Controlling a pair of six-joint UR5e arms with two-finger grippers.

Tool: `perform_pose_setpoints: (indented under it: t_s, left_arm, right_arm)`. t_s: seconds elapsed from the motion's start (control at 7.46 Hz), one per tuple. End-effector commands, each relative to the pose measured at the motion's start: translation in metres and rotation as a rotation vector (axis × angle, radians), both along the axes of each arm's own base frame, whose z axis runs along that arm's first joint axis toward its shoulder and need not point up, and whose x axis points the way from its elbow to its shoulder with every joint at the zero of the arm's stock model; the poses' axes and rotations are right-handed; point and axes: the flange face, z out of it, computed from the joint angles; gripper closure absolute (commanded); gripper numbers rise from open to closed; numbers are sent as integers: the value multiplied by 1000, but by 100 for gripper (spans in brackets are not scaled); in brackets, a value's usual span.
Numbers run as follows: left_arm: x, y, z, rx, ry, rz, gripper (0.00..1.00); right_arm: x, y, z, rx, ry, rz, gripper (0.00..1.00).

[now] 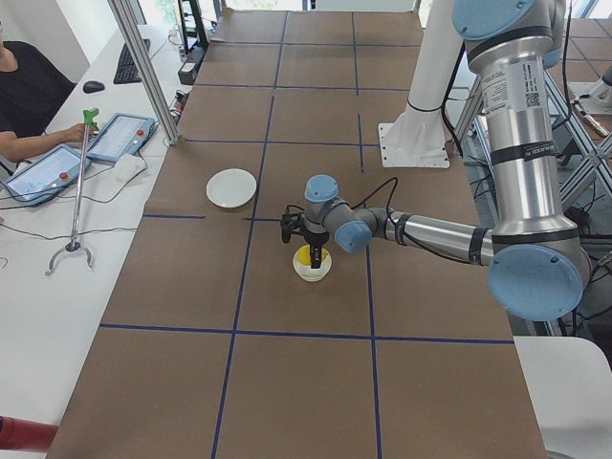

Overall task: Move lemon from plate to bowl
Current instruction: 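Lower the lemon into the white bowl and open the left gripper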

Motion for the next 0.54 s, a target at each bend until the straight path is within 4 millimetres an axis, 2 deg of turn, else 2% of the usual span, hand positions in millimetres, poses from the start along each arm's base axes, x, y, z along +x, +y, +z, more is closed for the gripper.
perform_pose_setpoints:
  t_s: [0.0,0.4]
  left_arm:
    - [0,2,6,22,-12,37,1]
    - [1,1,5,31,-8,43,0]
  right_arm:
    - [0,0,0,0,0,0,0]
    - [0,0,0,0,0,0,0]
